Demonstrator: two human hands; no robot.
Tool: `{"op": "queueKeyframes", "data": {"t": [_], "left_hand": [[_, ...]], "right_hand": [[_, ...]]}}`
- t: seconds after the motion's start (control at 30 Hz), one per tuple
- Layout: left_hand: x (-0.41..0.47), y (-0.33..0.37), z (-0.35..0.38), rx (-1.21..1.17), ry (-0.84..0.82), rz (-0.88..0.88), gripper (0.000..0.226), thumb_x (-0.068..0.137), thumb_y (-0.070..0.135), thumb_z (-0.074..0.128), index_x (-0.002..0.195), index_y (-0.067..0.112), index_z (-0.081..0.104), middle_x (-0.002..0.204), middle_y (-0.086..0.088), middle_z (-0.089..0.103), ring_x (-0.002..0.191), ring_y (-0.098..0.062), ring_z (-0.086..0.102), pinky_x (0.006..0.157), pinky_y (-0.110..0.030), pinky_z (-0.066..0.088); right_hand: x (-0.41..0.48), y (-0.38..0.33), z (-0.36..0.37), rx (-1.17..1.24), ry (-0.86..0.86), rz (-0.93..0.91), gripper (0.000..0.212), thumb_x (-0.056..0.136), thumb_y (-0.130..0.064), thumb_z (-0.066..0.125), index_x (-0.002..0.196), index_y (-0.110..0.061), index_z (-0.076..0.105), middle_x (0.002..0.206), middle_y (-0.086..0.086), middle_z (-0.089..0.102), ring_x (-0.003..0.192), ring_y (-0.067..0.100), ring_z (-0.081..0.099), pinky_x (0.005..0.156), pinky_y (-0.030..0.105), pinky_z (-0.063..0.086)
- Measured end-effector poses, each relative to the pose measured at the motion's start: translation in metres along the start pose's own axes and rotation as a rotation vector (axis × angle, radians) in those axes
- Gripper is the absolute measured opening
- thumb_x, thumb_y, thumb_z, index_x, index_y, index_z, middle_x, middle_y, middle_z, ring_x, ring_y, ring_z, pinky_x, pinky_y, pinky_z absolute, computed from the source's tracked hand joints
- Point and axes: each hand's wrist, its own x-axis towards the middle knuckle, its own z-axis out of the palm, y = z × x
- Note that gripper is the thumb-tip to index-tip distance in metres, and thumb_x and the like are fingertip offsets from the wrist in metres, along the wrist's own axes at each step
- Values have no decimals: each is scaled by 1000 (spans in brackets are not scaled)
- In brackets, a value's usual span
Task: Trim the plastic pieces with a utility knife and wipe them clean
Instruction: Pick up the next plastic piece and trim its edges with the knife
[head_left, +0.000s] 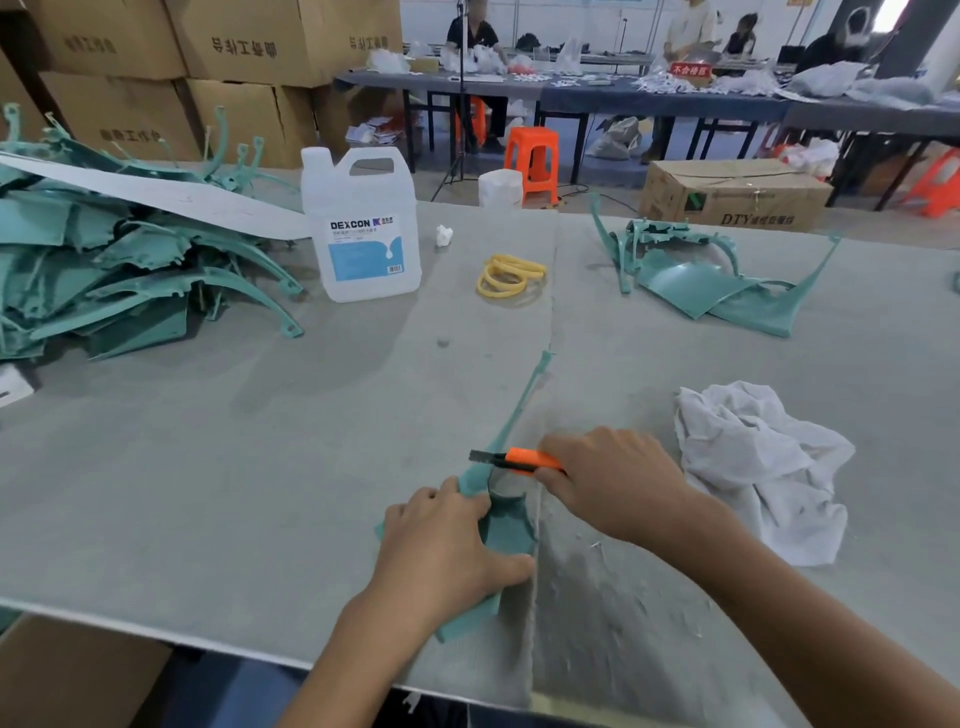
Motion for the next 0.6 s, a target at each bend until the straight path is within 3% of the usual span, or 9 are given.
{"op": "queueKeyframes", "data": {"t": [0.17, 0.23, 0.3, 0.37, 0.43, 0.53, 0.6], "left_hand": [[-1, 0, 4, 37, -4, 3, 85, 65, 83, 46, 132, 33, 57, 130, 8, 50, 125, -20, 44, 103, -39, 34], [-3, 0, 4, 26, -5, 5, 90, 64, 83, 43, 137, 33, 54, 137, 7, 47, 129, -20, 41, 106, -39, 31], [-4, -2, 4, 11, -8, 4, 93, 64, 84, 45, 142, 33, 50, 142, 7, 44, 132, -19, 39, 108, -39, 30], [-5, -3, 5, -9, -11, 0, 97, 63, 84, 46, 146, 34, 47, 145, 7, 43, 133, -19, 38, 109, -39, 31], [-5, -4, 5, -32, -2, -3, 98, 63, 84, 46, 148, 34, 44, 145, 8, 42, 133, -18, 37, 111, -39, 30], [-4, -4, 10, -10, 18, -1, 100, 64, 85, 44, 150, 33, 41, 146, 7, 40, 135, -18, 36, 111, -39, 29], [-8, -5, 15, 7, 40, 9, 101, 63, 88, 41, 149, 36, 39, 149, 9, 36, 137, -17, 33, 113, -39, 27]], "right_hand": [[11, -10, -23, -123, -49, -11, 18, 100, -40, 45, 95, -29, 58, 78, -3, 48, 73, 25, 51, 61, 34, 30], [28, 3, -36, -247, 40, 52, 14, 98, -30, 49, 99, -27, 62, 71, -5, 45, 66, 20, 50, 54, 30, 27], [44, 29, -52, -380, 124, 158, 14, 98, -22, 48, 102, -24, 61, 76, 0, 51, 72, 24, 58, 53, 30, 25], [48, 63, -62, -415, 203, 246, 12, 101, -22, 47, 103, -20, 58, 72, 3, 48, 64, 25, 51, 52, 30, 25], [40, 89, -56, -343, 279, 281, 17, 104, -34, 46, 100, -20, 54, 64, 0, 40, 57, 26, 42, 51, 30, 26], [13, 94, -32, -71, 316, 260, 24, 102, -49, 43, 104, -28, 53, 67, -5, 48, 59, 26, 46, 49, 30, 23], [-6, 88, -13, 152, 340, 248, 23, 100, -51, 44, 109, -33, 55, 68, -8, 55, 61, 23, 52, 53, 32, 35]]}}
